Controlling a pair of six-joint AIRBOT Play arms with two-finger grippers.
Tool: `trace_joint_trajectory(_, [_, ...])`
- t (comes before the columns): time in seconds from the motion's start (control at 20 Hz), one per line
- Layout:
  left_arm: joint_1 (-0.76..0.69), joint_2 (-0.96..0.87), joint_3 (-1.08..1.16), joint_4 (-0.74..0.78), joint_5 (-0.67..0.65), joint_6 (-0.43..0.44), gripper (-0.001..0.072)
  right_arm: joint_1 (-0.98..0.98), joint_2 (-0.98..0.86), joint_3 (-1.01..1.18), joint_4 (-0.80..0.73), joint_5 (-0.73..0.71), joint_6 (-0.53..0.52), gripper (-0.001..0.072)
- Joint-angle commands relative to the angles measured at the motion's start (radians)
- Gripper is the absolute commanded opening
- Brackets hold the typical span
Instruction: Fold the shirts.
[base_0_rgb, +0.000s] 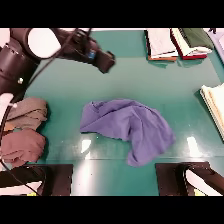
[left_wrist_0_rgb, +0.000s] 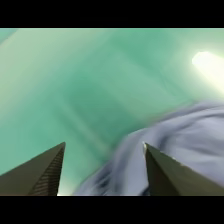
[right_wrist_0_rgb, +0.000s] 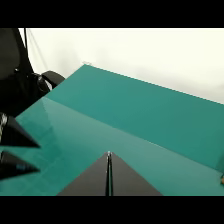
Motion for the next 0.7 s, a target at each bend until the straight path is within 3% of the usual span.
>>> trace_joint_trajectory(0.0, [0.195,-0.013,-0.084,-0.058,-0.079,-0.079,0.0575,-0.014,0.002,0.002,0.000,0.036,0.002,0.0019])
trace_joint_trajectory(0.15, [0.307,-0.014,-0.314,-0.152,-0.045,-0.075,0.0575,-0.013,-0.001,0.001,-0.001,0.036,0.002,0.0019])
trace_joint_trajectory(0.35, [0.323,-0.051,-0.581,-0.178,0.103,-0.066,0.0575,-0.014,-0.002,0.001,0.000,0.036,0.002,0.0019])
trace_joint_trajectory(0.65, [0.322,-0.172,-0.610,-0.355,0.128,0.037,0.0576,-0.013,-0.002,0.001,0.000,0.037,0.005,0.0019])
